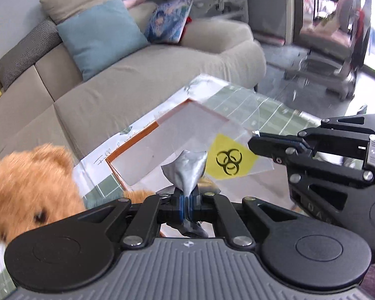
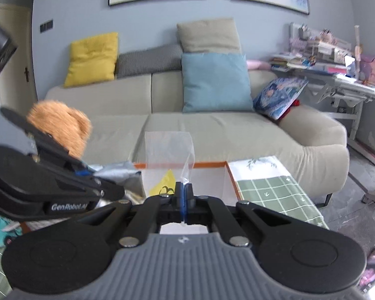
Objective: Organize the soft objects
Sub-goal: 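Carry the silver pouch and clear bag over the orange box with both grippers, then open both grippers to drop the pouch and bag into the box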
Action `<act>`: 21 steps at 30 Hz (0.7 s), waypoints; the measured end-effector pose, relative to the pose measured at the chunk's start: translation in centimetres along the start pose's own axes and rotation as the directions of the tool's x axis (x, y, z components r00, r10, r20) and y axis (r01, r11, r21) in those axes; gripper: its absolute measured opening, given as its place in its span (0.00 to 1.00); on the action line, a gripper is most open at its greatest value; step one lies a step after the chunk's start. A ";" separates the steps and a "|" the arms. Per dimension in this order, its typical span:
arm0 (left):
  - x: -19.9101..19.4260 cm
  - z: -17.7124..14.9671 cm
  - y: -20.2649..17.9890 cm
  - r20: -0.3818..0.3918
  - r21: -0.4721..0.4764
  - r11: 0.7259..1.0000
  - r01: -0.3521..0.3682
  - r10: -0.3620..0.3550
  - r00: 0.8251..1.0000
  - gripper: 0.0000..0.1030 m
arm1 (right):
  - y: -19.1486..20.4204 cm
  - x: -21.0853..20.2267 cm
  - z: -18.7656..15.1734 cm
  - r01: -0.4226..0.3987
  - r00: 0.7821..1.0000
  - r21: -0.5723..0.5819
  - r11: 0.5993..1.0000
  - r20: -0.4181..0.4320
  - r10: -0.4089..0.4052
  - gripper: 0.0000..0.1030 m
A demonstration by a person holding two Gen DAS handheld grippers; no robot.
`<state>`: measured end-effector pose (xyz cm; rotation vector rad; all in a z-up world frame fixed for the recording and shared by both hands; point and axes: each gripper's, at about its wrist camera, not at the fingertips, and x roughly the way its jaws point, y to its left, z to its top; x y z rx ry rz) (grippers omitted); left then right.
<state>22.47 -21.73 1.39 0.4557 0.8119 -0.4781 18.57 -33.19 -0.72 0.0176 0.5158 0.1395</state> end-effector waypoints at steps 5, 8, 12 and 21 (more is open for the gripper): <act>4.4 1.7 0.0 -0.083 0.067 0.997 -0.039 0.045 0.996 0.04 | -1.2 5.5 -0.7 -0.013 0.996 -0.051 0.999 -0.090 0.008 0.00; 6.9 2.2 -0.1 -0.144 0.099 0.994 -0.052 0.066 0.987 0.04 | -1.6 8.1 -1.1 -0.027 0.991 -0.083 0.996 -0.131 0.016 0.00; 9.7 2.4 0.4 -0.205 0.106 0.992 -0.068 0.088 0.975 0.05 | -1.7 10.4 -1.7 -0.052 0.983 -0.113 0.992 -0.180 0.031 0.00; 12.2 2.5 1.5 -0.250 0.107 0.989 -0.099 0.123 0.960 0.15 | -1.9 13.0 -1.9 -0.057 0.970 -0.138 0.989 -0.241 0.022 0.00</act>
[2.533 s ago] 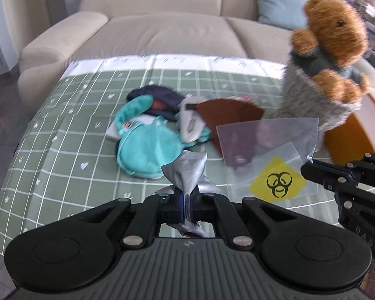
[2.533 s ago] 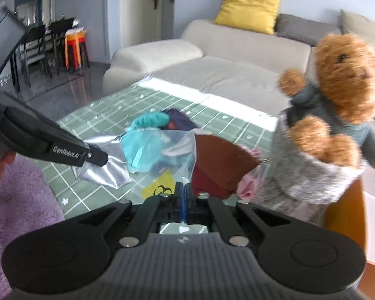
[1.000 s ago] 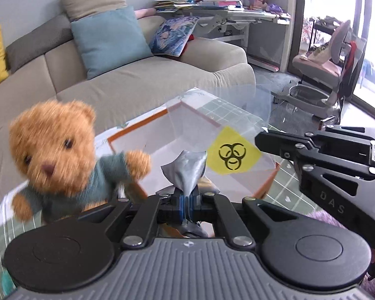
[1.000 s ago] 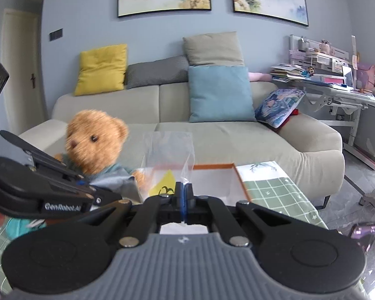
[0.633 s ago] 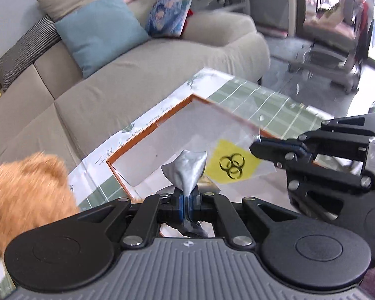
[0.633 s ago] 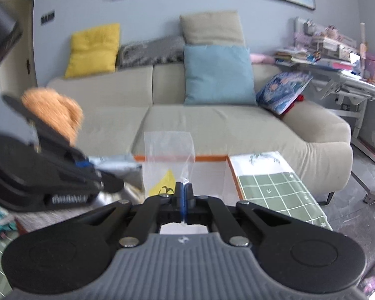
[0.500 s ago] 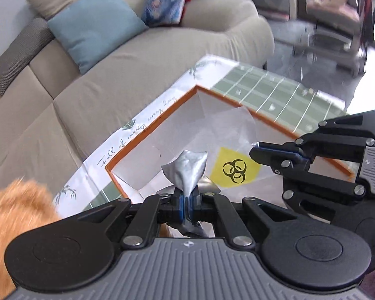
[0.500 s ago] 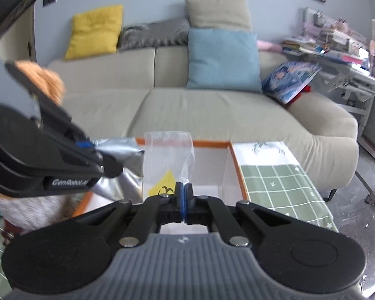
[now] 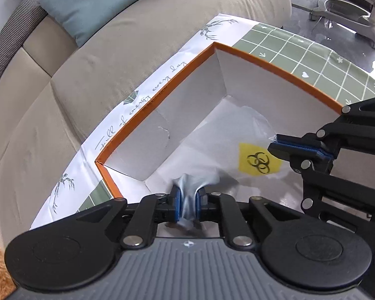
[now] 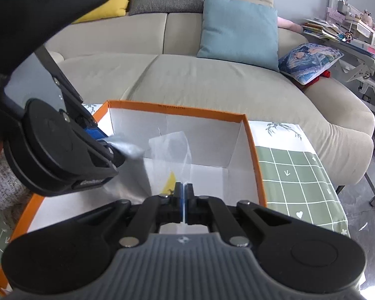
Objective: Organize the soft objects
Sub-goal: 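Open both grippers to drop the pouch and bag into the box, then move both grippers back over the pile of soft items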
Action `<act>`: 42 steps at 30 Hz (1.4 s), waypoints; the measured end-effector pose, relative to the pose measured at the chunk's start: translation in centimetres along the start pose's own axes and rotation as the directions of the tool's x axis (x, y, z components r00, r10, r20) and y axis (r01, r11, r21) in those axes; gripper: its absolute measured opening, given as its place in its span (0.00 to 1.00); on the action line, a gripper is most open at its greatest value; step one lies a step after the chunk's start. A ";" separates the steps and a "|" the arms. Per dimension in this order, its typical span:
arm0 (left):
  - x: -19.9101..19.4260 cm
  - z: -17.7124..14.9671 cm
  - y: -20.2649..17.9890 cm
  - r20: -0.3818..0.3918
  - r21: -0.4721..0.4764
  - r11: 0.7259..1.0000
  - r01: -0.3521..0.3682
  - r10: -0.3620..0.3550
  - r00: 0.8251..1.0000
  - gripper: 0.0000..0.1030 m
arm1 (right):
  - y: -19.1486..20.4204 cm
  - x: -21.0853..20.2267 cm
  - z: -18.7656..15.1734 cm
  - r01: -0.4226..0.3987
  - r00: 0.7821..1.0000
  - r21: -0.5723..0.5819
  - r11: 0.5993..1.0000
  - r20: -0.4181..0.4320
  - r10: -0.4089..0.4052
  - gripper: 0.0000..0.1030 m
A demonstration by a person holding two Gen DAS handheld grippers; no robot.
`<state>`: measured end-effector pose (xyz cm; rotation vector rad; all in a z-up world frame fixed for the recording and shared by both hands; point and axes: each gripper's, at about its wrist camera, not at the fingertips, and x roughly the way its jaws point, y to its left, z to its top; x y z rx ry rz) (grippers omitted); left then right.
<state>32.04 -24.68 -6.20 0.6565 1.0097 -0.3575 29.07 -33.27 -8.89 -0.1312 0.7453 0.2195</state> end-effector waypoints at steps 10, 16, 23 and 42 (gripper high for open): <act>-1.2 0.0 -0.1 0.047 0.008 0.999 -0.032 0.031 0.998 0.40 | 0.6 0.1 -0.2 0.016 1.000 -0.035 0.999 0.000 -0.016 0.31; -1.8 -0.4 0.0 0.054 -0.003 0.999 -0.032 0.032 0.998 0.41 | 1.1 -0.9 -0.1 0.020 1.000 -0.052 0.998 0.016 -0.019 0.32; -4.5 -1.2 0.3 0.116 -0.025 1.000 -0.008 0.011 0.993 0.43 | 1.6 -3.0 0.4 0.028 0.999 -0.067 0.997 0.041 -0.025 0.38; -17.3 -14.9 2.4 0.455 -0.196 0.967 0.161 -0.056 0.889 0.45 | 6.7 -15.8 -2.9 0.053 0.983 0.018 0.998 0.176 -0.056 0.41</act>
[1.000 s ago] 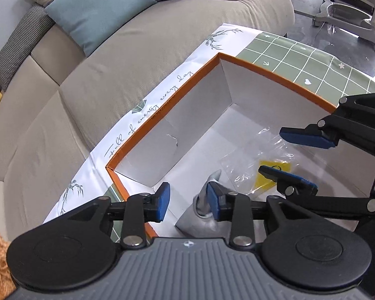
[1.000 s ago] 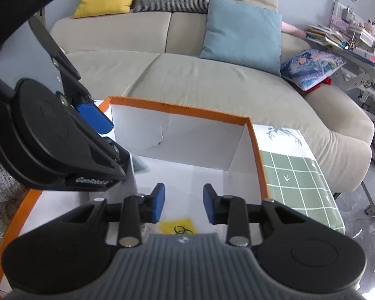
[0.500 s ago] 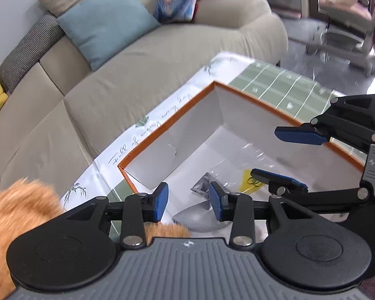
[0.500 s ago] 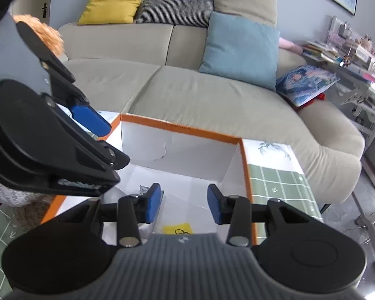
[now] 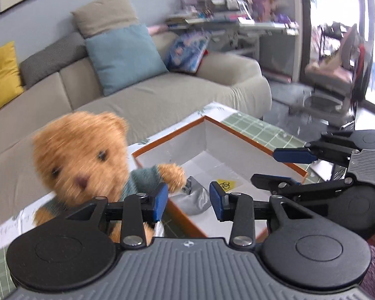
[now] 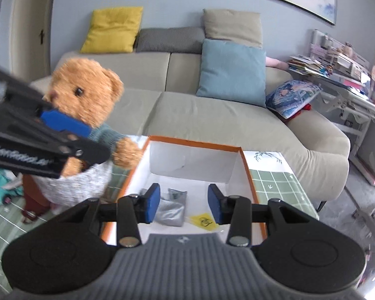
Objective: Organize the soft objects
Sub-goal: 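Move both grippers back over the pile of soft items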
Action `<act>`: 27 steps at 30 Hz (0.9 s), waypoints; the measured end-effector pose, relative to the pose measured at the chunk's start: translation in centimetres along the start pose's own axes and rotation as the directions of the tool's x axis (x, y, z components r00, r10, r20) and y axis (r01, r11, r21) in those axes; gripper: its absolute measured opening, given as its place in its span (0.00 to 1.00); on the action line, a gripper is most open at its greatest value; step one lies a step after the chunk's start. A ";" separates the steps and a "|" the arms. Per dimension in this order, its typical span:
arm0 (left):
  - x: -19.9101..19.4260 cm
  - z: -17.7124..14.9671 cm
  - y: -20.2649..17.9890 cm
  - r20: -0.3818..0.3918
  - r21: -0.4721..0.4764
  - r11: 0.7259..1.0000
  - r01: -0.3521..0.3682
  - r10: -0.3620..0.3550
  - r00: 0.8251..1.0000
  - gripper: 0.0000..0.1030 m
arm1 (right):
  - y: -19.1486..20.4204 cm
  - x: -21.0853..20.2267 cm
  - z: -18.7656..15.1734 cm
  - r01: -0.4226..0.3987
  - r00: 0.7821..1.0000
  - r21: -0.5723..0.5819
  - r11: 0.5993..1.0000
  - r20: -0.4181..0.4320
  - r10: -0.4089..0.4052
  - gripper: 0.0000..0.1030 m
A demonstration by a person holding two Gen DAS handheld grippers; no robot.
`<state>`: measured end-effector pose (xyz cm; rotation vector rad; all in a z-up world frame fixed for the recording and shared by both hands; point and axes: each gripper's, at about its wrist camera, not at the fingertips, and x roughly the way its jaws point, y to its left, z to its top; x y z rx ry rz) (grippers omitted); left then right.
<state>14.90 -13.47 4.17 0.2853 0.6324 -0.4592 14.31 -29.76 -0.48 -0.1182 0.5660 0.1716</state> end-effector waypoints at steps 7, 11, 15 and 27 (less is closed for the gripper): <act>-4.3 -5.1 1.9 0.046 -0.117 0.992 -0.039 0.045 0.998 0.49 | 2.7 -4.0 -1.3 -0.038 0.999 0.110 0.993 0.027 0.035 0.42; -5.7 -7.9 3.3 0.048 -0.207 0.973 -0.098 0.110 0.993 0.49 | 5.1 -5.6 -2.0 -0.061 0.998 0.121 0.991 0.031 0.057 0.44; -7.2 -10.2 4.1 0.066 -0.230 0.958 -0.171 0.191 0.979 0.49 | 7.4 -6.3 -2.5 -0.105 0.995 0.139 0.985 0.010 0.104 0.45; -9.9 -16.0 8.5 -0.036 -0.419 0.865 -0.276 0.288 0.957 0.49 | 15.3 -5.9 -3.6 -0.224 0.974 0.111 0.968 0.000 0.226 0.47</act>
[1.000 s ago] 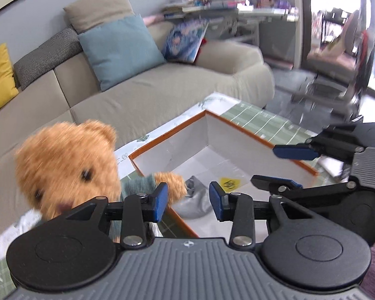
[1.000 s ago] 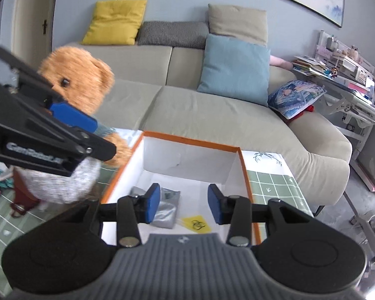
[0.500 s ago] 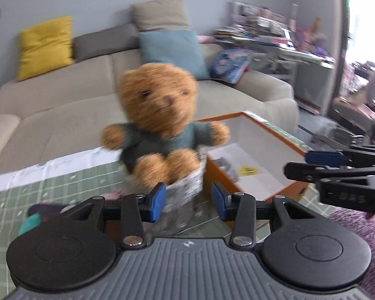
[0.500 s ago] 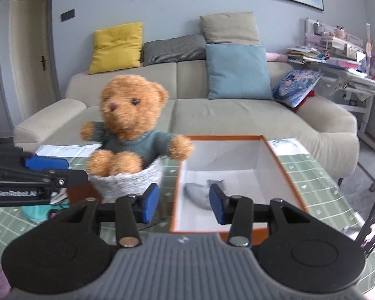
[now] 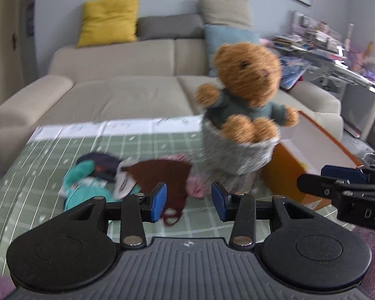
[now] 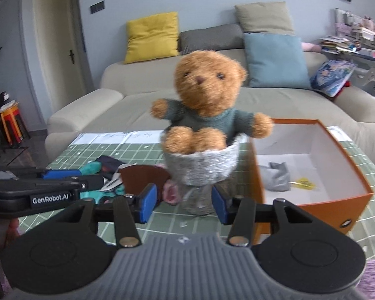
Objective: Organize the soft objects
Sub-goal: 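Move both grippers back over the pile of soft items, then close the right gripper on the brown felt piece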
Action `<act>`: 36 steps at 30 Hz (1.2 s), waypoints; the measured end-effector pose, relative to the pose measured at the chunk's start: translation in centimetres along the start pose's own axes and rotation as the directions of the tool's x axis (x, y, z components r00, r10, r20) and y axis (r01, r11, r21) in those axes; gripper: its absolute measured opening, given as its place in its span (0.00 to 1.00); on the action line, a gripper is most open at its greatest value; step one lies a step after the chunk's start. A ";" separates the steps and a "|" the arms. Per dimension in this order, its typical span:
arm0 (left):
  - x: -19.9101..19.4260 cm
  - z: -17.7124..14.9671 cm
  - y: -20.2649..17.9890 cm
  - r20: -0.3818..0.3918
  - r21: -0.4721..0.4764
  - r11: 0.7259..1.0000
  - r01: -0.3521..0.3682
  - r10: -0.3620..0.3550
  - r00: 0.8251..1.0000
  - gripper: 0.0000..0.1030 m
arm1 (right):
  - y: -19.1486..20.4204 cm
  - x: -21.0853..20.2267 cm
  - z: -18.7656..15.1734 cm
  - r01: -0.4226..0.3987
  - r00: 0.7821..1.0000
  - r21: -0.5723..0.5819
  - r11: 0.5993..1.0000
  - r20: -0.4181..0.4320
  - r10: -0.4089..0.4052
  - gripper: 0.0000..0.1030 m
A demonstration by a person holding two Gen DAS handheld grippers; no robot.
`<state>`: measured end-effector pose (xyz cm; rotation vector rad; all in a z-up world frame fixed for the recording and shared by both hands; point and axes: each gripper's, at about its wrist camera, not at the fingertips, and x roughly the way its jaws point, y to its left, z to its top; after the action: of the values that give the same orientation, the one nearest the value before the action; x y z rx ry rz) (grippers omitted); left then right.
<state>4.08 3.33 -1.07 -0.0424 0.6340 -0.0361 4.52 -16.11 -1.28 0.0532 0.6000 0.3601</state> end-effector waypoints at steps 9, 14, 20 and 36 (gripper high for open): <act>0.5 -1.6 4.6 -0.058 -0.105 0.993 -0.053 0.048 0.997 0.49 | 3.9 4.1 -0.4 -0.093 0.992 -0.067 0.993 -0.091 0.087 0.49; 2.0 -1.4 5.9 -0.070 -0.109 0.992 -0.062 0.054 0.996 0.49 | 5.3 6.7 -0.5 -0.107 0.987 -0.122 0.987 -0.134 0.091 0.53; 4.7 -1.4 8.1 -0.122 -0.128 0.989 -0.076 0.060 0.991 0.49 | 6.4 10.3 -0.7 -0.123 0.982 -0.192 0.974 -0.163 0.092 0.53; 11.8 -3.9 11.1 -0.209 -0.098 0.978 -0.186 0.163 0.964 0.49 | 10.1 22.9 -3.7 -0.135 0.964 -0.296 0.946 -0.261 0.056 0.52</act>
<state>11.51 13.80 -11.75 -0.0966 0.8393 0.1697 16.79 1.11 -15.27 -0.2718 0.7848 0.5590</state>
